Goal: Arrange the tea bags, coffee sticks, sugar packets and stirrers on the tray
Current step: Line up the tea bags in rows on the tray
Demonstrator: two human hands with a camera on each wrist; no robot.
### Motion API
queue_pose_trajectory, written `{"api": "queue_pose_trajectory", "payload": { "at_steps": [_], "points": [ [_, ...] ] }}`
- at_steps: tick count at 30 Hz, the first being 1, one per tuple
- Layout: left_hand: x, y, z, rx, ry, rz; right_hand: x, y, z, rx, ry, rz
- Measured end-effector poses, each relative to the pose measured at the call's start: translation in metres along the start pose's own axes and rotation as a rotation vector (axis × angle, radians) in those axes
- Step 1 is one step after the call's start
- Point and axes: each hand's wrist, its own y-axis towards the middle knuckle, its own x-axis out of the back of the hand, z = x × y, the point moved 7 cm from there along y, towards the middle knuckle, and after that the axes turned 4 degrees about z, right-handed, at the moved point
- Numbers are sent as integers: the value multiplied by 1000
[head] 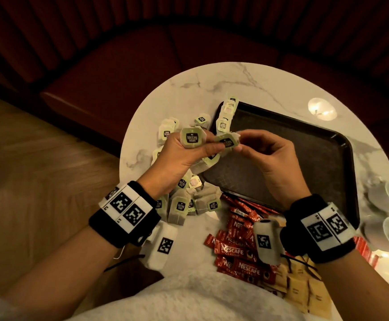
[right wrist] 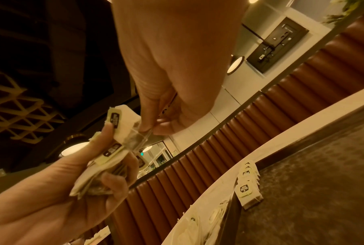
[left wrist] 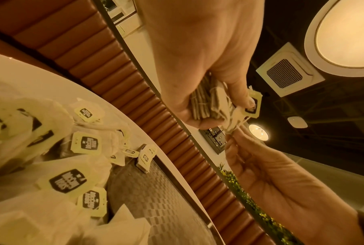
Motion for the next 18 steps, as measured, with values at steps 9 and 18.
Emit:
{"api": "queue_pose_trajectory", "payload": {
  "at_steps": [9,18],
  "points": [
    [11,4,13,77,-17,-65,-6,0,-9,-96,-70,110],
    [38,-8,47,260,-109,-277,14,28,-64,-295,96,-74]
  ]
}}
